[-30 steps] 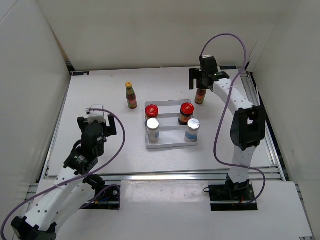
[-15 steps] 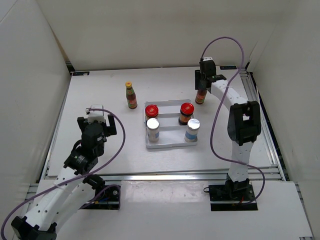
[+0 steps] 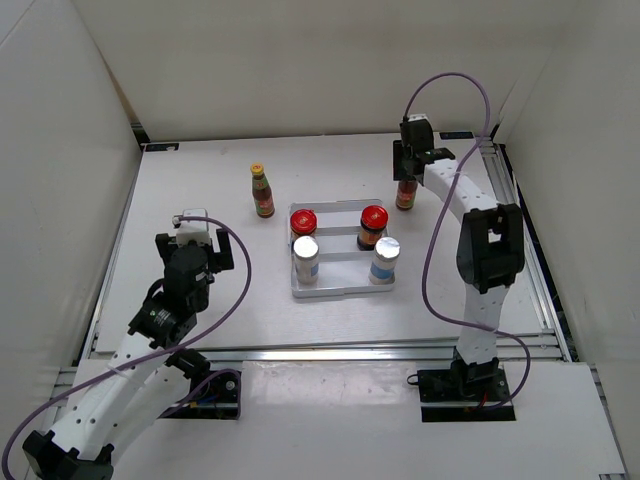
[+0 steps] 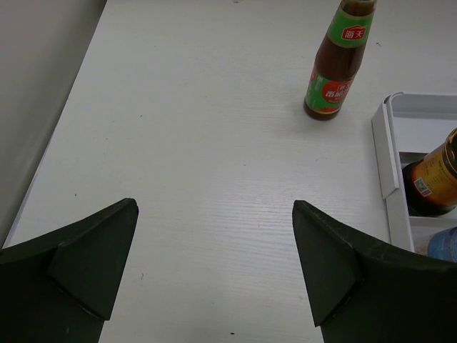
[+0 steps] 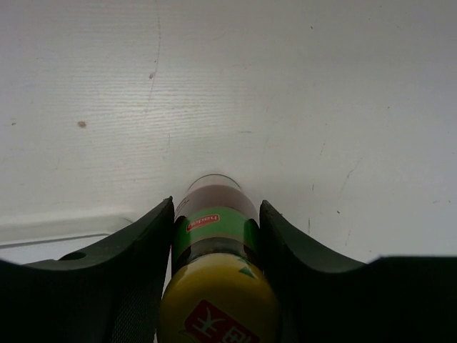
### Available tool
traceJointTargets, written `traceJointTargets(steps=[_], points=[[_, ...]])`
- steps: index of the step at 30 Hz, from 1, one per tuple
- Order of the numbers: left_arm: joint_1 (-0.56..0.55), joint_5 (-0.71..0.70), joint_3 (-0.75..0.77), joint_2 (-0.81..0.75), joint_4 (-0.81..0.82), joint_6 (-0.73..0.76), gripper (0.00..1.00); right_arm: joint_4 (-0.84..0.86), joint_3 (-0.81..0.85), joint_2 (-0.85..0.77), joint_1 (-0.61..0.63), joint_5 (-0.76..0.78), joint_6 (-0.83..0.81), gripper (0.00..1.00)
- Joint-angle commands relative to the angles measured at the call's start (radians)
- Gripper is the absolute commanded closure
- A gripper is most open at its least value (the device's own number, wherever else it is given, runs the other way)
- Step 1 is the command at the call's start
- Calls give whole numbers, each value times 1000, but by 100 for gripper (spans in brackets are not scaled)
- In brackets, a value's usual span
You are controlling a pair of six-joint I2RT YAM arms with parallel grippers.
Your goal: Organize the condiment bottles
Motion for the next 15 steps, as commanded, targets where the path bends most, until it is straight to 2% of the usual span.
traceJointTargets(steps=[1,5,15], points=[[4,7,3,7,15,-6,0,32,70,-152,40,46,-29,100],[4,8,3,7,15,-6,0,32,70,-209,95,92,-67,100],[4,8,3,7,15,-6,0,-32,70,-269,178,-63,-53,100]])
